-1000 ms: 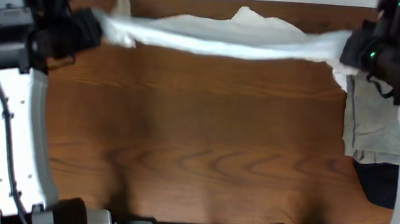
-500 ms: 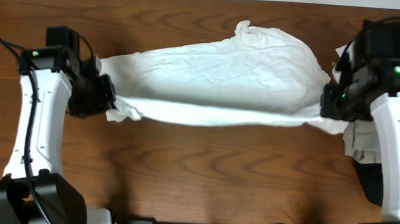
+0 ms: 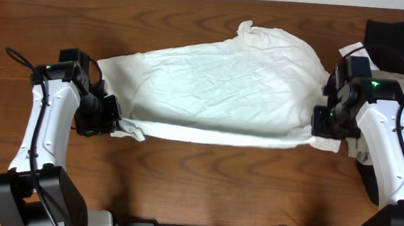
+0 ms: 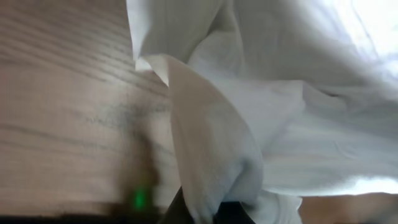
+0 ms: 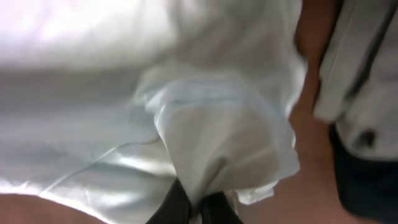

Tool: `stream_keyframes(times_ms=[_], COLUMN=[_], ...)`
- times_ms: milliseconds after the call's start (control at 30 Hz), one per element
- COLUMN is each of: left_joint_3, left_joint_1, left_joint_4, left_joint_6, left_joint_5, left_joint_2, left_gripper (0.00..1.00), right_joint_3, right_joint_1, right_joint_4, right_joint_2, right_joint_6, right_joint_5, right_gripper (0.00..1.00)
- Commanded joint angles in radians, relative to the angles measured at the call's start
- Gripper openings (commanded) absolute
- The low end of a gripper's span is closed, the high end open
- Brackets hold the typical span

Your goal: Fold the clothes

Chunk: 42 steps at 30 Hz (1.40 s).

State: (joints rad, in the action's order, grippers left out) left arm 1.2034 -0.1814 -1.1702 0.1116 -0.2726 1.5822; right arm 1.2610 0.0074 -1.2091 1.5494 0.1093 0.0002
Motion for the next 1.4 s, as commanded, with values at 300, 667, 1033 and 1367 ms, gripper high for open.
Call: stream_keyframes(times_ms=[300, 667, 1033, 1367], left_joint_3=[-0.014, -0.029, -0.029, -0.057], left_joint_1=[-0.003, -0.003, -0.002, -0.002], left_joint_4=[0.218, 0.343, 0.219, 0.191], left_joint_6=[0.112, 0.111, 0.134, 0.134], left_joint_5=[0.181, 0.309, 0.306, 0.208], left_joint_2=[-0.005, 0.001, 0.001, 0.001], left_gripper=[0.06, 0.84, 0.84, 0.9], right_joint_3=[0.003, 0.003, 0.003, -0.004], right_joint_1=[-0.006, -0.007, -0.006, -0.007], right_joint_4=[0.311, 0.398, 0.341, 0.285], right_joint_2=[0.058, 0.309, 0.308, 0.308], right_joint_6=[-0.006, 0.074, 0.068, 0.069], right_joint_5=[-0.014, -0.001, 0.0, 0.063], right_gripper=[0.01, 0.5, 0.47, 0.01])
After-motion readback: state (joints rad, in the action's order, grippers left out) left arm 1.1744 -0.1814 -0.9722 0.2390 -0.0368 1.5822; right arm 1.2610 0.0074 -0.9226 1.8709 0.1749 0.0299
